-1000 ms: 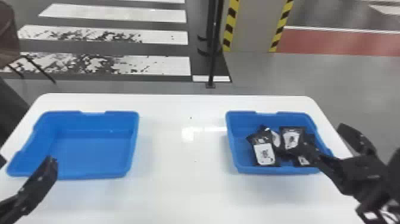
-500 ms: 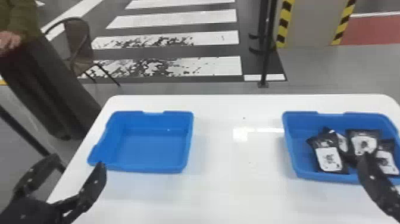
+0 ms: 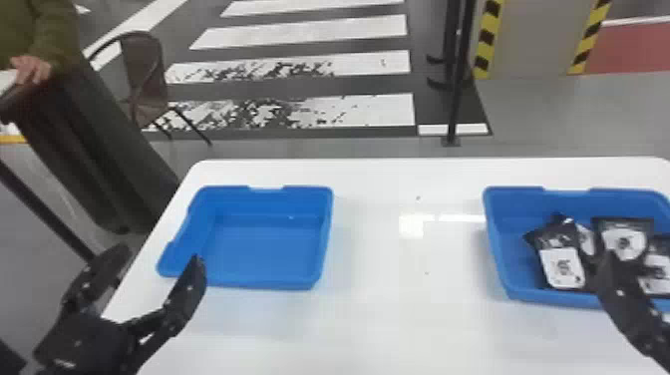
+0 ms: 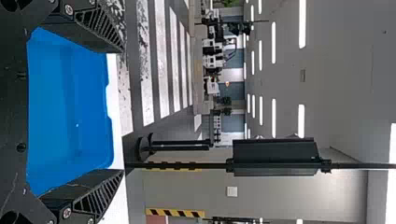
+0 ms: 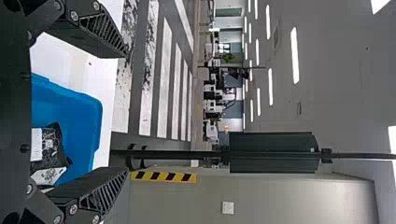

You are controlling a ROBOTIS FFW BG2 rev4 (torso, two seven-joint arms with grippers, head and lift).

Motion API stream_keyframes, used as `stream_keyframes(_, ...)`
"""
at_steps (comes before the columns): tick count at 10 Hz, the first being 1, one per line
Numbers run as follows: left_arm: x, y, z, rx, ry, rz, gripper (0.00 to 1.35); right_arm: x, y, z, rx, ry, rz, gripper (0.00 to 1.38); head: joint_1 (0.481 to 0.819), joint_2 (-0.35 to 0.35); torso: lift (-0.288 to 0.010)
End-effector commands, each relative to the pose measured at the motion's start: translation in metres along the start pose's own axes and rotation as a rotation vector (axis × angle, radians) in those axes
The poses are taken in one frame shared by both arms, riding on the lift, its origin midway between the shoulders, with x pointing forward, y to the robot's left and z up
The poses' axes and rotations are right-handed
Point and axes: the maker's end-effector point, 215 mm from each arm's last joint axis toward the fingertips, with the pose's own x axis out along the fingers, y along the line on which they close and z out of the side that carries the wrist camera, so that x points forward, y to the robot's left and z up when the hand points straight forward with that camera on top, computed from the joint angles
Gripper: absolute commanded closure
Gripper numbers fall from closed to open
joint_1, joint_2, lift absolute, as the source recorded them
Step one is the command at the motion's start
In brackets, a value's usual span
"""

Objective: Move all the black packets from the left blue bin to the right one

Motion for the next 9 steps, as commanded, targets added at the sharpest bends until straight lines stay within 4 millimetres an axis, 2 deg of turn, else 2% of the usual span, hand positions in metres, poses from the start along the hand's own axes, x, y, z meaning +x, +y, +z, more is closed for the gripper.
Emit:
stream_keyframes(1,0.002,-0.007,-0.004,-0.019,0.005,-0.007,0.13,0.001,0.004,0.001,0.014,-0.005,0.009,0.17,0.695,0.162,-0.14)
stream_keyframes(9,0.006,-0.018,-0.017,-0.062,0.043,-0.025,0.13,0.004,0.014,-0.005,0.066,-0.002,0.032,0.17,0.695,0.155,-0.14)
